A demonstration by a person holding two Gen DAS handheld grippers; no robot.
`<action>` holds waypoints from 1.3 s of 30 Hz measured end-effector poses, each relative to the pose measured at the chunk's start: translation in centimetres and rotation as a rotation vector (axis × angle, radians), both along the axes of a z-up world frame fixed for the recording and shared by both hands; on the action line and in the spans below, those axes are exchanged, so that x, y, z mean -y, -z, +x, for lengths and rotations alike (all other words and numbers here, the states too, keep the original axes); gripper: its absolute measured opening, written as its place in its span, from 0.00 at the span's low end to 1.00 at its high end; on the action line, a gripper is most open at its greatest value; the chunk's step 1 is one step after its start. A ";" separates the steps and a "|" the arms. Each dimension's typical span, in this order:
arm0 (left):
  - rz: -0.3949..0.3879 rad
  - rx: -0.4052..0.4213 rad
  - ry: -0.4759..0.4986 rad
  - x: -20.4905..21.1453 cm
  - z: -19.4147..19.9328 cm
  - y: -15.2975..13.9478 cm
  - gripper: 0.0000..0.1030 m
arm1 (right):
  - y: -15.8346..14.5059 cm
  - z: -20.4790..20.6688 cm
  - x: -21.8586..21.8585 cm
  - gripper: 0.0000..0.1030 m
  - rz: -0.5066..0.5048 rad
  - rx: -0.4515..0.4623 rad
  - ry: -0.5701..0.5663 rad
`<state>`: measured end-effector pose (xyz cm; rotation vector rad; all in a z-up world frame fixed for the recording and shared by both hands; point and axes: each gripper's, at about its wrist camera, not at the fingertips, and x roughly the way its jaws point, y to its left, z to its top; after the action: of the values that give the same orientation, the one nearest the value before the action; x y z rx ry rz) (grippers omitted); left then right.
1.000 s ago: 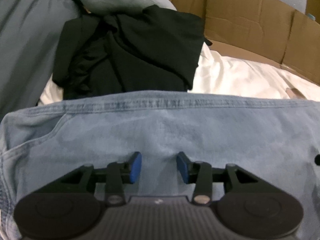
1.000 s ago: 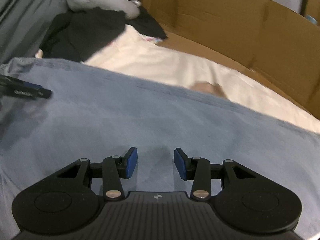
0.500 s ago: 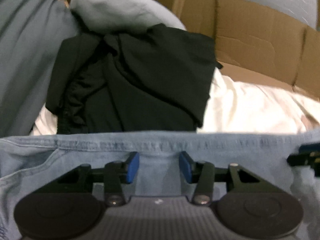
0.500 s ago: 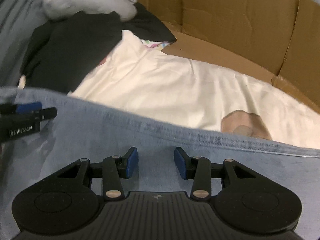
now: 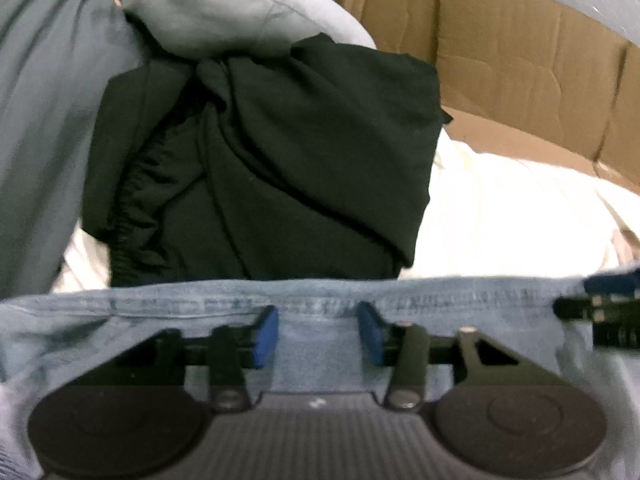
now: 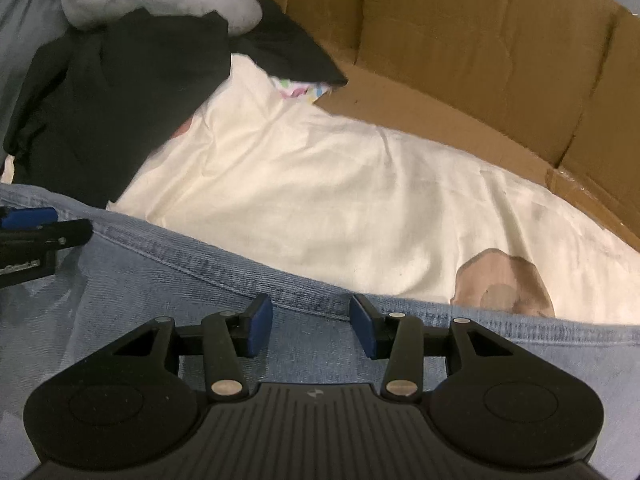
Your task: Fold clothes
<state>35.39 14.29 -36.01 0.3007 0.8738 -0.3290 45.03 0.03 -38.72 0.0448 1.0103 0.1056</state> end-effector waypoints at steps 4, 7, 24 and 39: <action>-0.015 -0.016 0.008 -3.9 -1.4 -3.3 0.18 | -2.0 0.9 2.4 0.46 0.084 -0.052 0.003; -0.041 -0.036 0.009 -7.3 -2.7 -5.6 0.18 | -2.5 0.0 3.7 0.46 0.108 -0.081 -0.035; 0.060 -0.087 -0.242 -23.3 -16.5 -10.7 0.18 | -5.2 -9.7 9.9 0.46 0.249 -0.145 -0.054; 0.005 -0.374 -0.246 -21.8 -26.8 -6.3 0.19 | -7.8 -23.9 11.9 0.46 0.123 -0.069 0.086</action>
<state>8.57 36.05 -29.66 0.1337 1.2665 -0.1546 21.13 -11.91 -30.90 0.2052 1.0683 0.0881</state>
